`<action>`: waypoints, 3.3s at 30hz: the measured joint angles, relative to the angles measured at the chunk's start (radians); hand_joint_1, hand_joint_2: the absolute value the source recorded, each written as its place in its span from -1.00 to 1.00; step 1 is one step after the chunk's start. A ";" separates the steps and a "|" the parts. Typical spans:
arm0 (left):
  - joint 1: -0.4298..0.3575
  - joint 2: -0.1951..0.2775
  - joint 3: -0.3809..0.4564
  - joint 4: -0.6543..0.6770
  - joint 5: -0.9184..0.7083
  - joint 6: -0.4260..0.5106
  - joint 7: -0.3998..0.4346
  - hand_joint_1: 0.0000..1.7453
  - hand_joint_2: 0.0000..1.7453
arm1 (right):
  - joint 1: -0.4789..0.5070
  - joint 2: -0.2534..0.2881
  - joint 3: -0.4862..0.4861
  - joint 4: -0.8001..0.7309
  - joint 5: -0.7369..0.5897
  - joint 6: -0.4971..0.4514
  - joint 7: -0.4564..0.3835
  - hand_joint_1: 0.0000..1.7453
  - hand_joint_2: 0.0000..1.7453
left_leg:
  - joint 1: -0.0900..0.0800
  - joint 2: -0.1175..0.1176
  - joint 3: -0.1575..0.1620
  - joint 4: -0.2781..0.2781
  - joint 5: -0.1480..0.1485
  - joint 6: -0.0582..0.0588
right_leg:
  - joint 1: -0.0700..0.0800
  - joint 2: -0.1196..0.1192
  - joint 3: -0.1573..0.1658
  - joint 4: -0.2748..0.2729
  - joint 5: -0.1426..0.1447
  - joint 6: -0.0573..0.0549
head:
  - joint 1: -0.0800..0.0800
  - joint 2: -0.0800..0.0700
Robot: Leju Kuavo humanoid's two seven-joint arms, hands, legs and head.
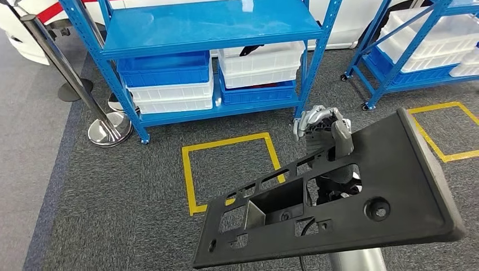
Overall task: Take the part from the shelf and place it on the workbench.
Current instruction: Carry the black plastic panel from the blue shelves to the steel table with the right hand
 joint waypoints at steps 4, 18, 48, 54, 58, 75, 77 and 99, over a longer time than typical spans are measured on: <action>0.001 0.000 -0.001 0.000 0.000 0.001 0.000 -1.00 1.00 | 0.010 0.000 -0.004 0.000 0.000 0.001 0.001 1.00 -1.00 | -0.002 0.034 -0.023 0.017 0.004 -0.002 | -0.002 -0.012 0.020 0.028 0.005 0.005 | 0.000 0.000; 0.004 0.000 -0.007 0.000 0.000 0.005 0.001 -1.00 1.00 | 0.016 0.002 -0.009 -0.006 -0.009 0.006 0.000 1.00 -1.00 | -0.002 -0.011 -0.145 0.313 -0.139 -0.047 | 0.008 0.031 0.100 -0.172 0.081 -0.058 | -0.002 0.000; 0.004 0.001 -0.021 0.001 -0.010 0.003 -0.009 -1.00 1.00 | 0.006 0.002 -0.024 -0.003 -0.015 0.016 -0.005 1.00 -1.00 | -0.003 -0.011 -0.145 0.313 -0.150 -0.045 | 0.013 0.017 0.106 -0.191 0.087 -0.056 | 0.006 0.000; 0.002 0.004 -0.030 0.001 -0.018 0.001 -0.001 -1.00 1.00 | 0.013 0.001 -0.024 -0.015 -0.011 0.012 -0.006 1.00 -1.00 | 0.002 -0.083 -0.026 0.045 -0.020 -0.028 | 0.010 0.090 0.093 -0.174 0.092 -0.037 | 0.007 0.000; -0.001 0.003 -0.032 0.001 -0.016 0.000 0.006 -1.00 1.00 | 0.020 0.001 -0.028 -0.018 -0.011 0.011 -0.008 1.00 -1.00 | 0.004 -0.050 -0.023 0.028 -0.010 -0.004 | 0.009 0.083 0.070 -0.155 0.084 -0.013 | 0.009 0.000; -0.004 0.005 -0.049 0.001 -0.018 0.039 0.031 -1.00 1.00 | 0.034 0.004 -0.029 -0.035 0.002 -0.019 -0.023 1.00 -1.00 | -0.004 0.020 -0.064 0.130 -0.088 -0.033 | 0.012 -0.019 0.109 -0.191 0.079 -0.043 | 0.014 0.000; 0.001 0.005 -0.049 0.001 -0.014 0.051 0.015 -1.00 1.00 | 0.041 0.009 -0.029 -0.037 0.003 -0.019 -0.023 1.00 -1.00 | -0.003 -0.006 -0.128 0.265 -0.148 -0.035 | 0.013 0.004 0.108 -0.189 0.079 -0.048 | 0.013 0.000; 0.006 0.002 -0.024 0.001 0.031 0.051 0.002 -1.00 1.00 | 0.035 0.065 -0.011 0.016 0.015 0.020 -0.022 1.00 -1.00 | -0.011 0.060 -0.033 0.036 -0.015 0.000 | 0.020 -0.062 0.101 -0.161 0.070 -0.019 | 0.022 0.000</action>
